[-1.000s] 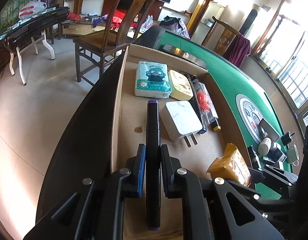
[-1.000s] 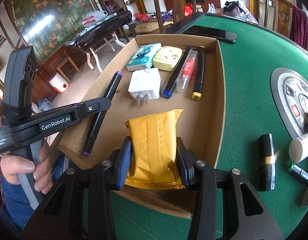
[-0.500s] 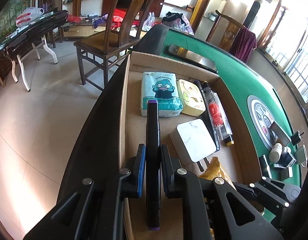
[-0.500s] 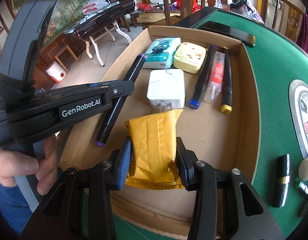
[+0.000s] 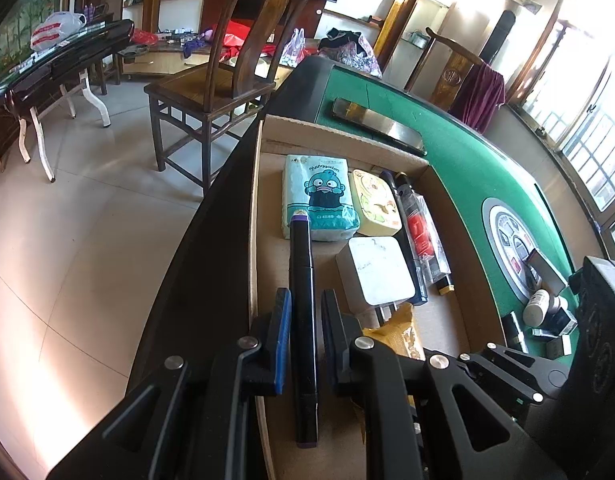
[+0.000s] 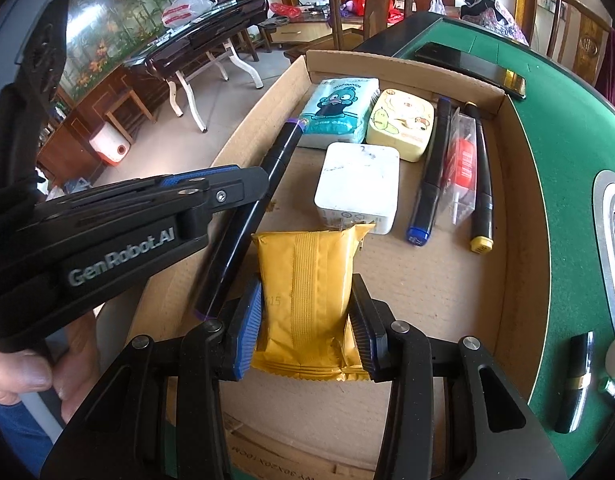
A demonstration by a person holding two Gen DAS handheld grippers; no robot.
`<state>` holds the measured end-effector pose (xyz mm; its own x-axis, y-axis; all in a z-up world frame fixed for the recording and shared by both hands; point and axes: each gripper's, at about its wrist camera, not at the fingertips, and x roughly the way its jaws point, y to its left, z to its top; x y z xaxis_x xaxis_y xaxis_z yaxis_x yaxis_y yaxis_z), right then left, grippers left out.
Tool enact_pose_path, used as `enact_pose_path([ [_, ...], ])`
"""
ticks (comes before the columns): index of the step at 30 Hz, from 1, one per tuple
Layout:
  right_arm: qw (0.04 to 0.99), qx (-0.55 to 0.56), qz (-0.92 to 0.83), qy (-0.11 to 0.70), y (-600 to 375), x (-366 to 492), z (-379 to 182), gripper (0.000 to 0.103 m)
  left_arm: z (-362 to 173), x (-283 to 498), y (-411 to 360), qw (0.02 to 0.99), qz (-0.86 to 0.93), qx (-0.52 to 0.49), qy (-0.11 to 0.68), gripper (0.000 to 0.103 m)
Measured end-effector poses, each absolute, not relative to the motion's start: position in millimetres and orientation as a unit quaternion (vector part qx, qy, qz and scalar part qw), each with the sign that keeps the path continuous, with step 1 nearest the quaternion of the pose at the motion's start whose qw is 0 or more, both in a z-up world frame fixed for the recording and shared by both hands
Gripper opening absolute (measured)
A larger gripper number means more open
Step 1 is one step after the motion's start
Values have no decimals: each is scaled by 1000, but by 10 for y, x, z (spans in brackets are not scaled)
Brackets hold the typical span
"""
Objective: Organize objects
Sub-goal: 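Carry the marker and yellow envelope into the tray and release them, then grasp the black lipstick tube with the left gripper while the right grasps the medicine box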
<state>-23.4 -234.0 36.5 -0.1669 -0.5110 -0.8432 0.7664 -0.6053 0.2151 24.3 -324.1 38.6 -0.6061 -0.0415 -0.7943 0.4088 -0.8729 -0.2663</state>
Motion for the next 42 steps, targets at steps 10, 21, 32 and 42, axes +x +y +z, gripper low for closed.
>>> enact_pose_path([
  [10, 428, 482, -752, 139, -2278, -205, 377, 43, 484, 327, -3196, 125, -874, 414, 221, 15],
  [21, 439, 465, -758, 128, -2101, -89, 476, 55, 500, 337, -3084, 125, -874, 416, 216, 15],
  [32, 453, 439, -774, 58, -1478, -114, 749, 55, 553, 296, -2784, 106, -878, 419, 205, 14],
  [42, 391, 389, -834, -12, -133, -368, 1005, 55, 703, 123, -1977, 35, -886, 425, 181, 15],
])
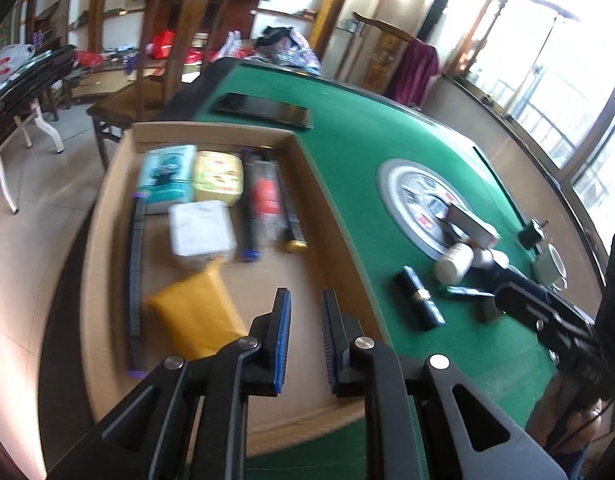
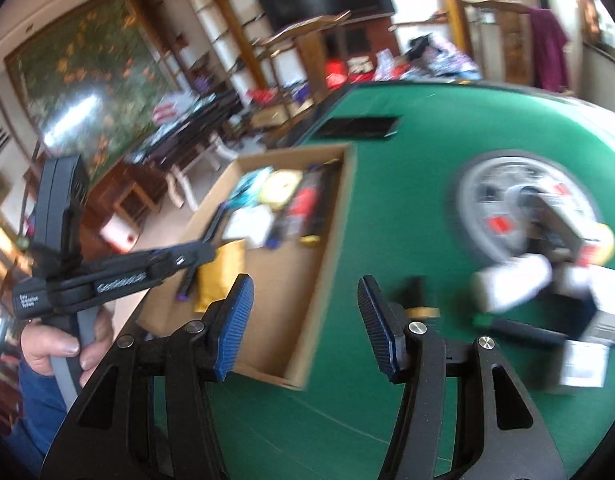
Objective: Organize objects
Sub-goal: 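Grasp the black lipstick tube with the left gripper while the right grasps the medicine box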
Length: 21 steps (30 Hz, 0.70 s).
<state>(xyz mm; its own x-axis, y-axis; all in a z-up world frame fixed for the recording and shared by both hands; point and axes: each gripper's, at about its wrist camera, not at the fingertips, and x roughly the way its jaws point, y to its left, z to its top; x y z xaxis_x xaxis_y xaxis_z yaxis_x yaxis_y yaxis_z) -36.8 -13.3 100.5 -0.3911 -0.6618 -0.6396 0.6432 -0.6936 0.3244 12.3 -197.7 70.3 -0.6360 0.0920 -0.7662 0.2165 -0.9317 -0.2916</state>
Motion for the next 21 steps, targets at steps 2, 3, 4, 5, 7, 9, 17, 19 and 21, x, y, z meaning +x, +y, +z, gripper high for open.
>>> enact_pose_path([
  [2, 360, 371, -856, -17, 209, -386, 1036, 55, 697, 54, -1771, 20, -885, 431, 174, 15],
  [3, 350, 365, -863, -21, 352, -394, 1037, 55, 684, 9, -1658, 13, -884, 435, 170, 15],
  [4, 336, 358, -871, -30, 542, -407, 1028, 55, 660, -43, -1553, 7, -882, 441, 168, 15],
  [5, 325, 354, -876, -38, 665, -425, 1009, 55, 616, -116, -1421, 2, -877, 450, 166, 15],
  [7, 304, 355, -882, -61, 941, -481, 927, 55, 518, -235, -1228, 0, -867, 468, 171, 15],
  [9, 290, 360, -883, -78, 1131, -525, 848, 55, 439, -321, -1099, 3, -859, 481, 175, 15],
  [17, 276, 360, -882, -128, 1556, -662, 716, 55, 234, -667, -989, 54, -839, 500, 208, 15],
  [19, 279, 357, -881, -137, 1600, -670, 725, 55, 229, -715, -971, 61, -840, 495, 212, 15],
  [21, 277, 356, -882, -141, 1620, -674, 719, 55, 195, -779, -954, 62, -835, 500, 221, 15],
])
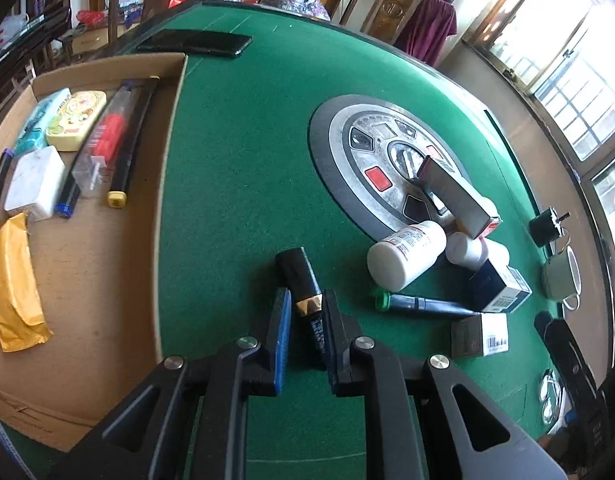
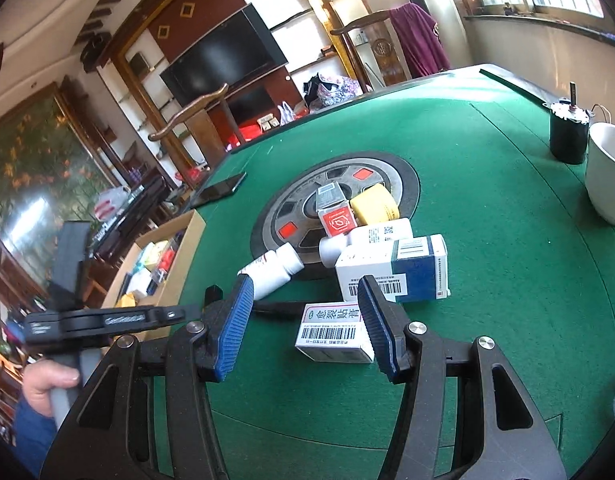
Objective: Organize objects
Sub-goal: 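Grasp the black lipstick tube with the left gripper while the right grasps the medicine box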
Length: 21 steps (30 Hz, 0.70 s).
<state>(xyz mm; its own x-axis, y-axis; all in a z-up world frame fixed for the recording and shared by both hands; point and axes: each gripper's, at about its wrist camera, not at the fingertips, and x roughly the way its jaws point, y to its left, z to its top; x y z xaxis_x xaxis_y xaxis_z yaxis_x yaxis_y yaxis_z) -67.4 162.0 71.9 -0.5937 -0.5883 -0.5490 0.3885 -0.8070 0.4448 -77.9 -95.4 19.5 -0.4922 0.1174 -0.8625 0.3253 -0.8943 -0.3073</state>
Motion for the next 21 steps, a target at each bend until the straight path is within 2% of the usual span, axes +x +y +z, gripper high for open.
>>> enact_pose_path([
  [2, 275, 358, -880, -146, 1645, -674, 704, 55, 170, -847, -936, 64, -831, 505, 224, 15],
  [6, 262, 371, -878, -148, 1647, -713, 658, 55, 111, -956, -883, 67, -832, 509, 210, 23],
  [8, 257, 380, -876, -147, 1656, -735, 625, 55, 86, -955, -862, 68, -838, 506, 194, 24],
  [13, 248, 403, -872, -126, 1582, -765, 524, 54, 72, -847, -754, 53, -856, 497, 132, 22],
  [15, 246, 408, -872, -112, 1539, -757, 502, 55, 69, -774, -719, 50, -861, 491, 119, 16],
  [21, 228, 417, -879, -47, 1357, -733, 441, 54, 55, -538, -610, 51, -878, 467, 92, 16],
])
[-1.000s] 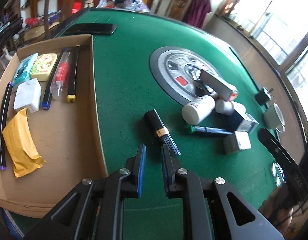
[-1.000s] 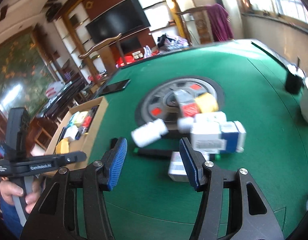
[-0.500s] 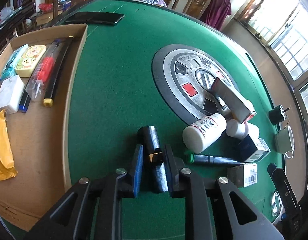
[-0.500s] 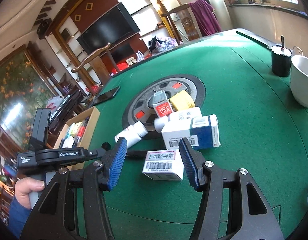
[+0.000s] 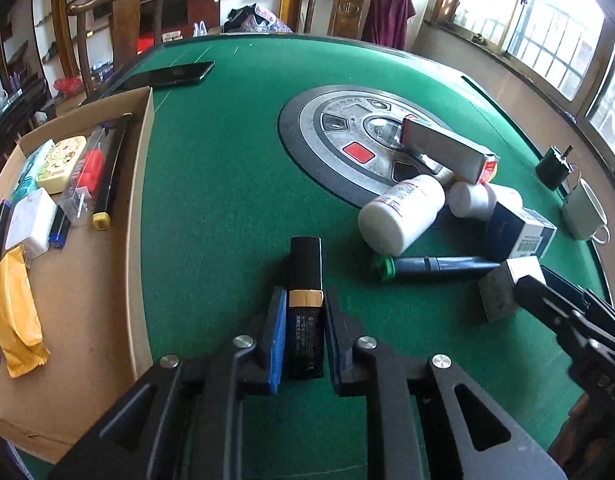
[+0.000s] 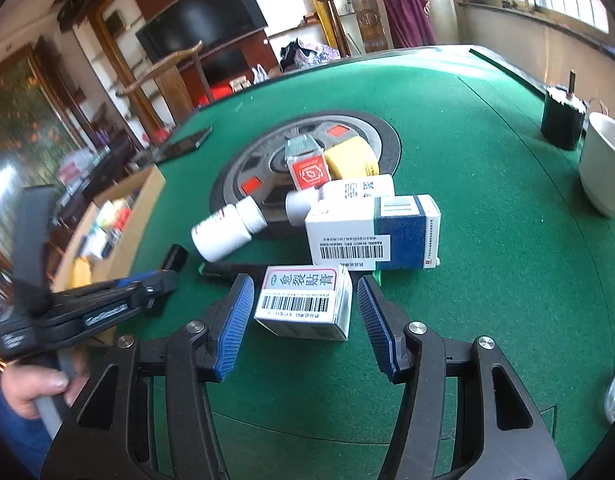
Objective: Organize objects
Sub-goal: 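Grasp the black lipstick tube with the left gripper while the right grasps the medicine box, then lift the lipstick tube and medicine box and carry them toward the tray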
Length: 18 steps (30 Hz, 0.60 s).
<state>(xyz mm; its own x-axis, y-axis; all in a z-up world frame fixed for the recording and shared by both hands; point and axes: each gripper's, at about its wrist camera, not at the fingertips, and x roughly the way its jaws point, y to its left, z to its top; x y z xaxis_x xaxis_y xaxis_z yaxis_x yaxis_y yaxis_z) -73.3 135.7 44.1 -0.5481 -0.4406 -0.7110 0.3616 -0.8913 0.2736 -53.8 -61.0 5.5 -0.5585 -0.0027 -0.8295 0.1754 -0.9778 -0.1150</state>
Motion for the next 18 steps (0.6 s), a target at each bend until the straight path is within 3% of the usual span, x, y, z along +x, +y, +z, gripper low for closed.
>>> enact_pose_path([
  [7, 205, 415, -886, 26, 1203, -710, 305, 54, 46, -467, -506, 59, -890, 449, 64, 16],
  [11, 205, 400, -893, 11, 1291, -686, 355, 45, 53, -431, -550, 44, -891, 443, 86, 16],
  [18, 228, 380, -896, -13, 1331, -630, 475, 46, 138, -307, -574, 22, -893, 436, 109, 16],
])
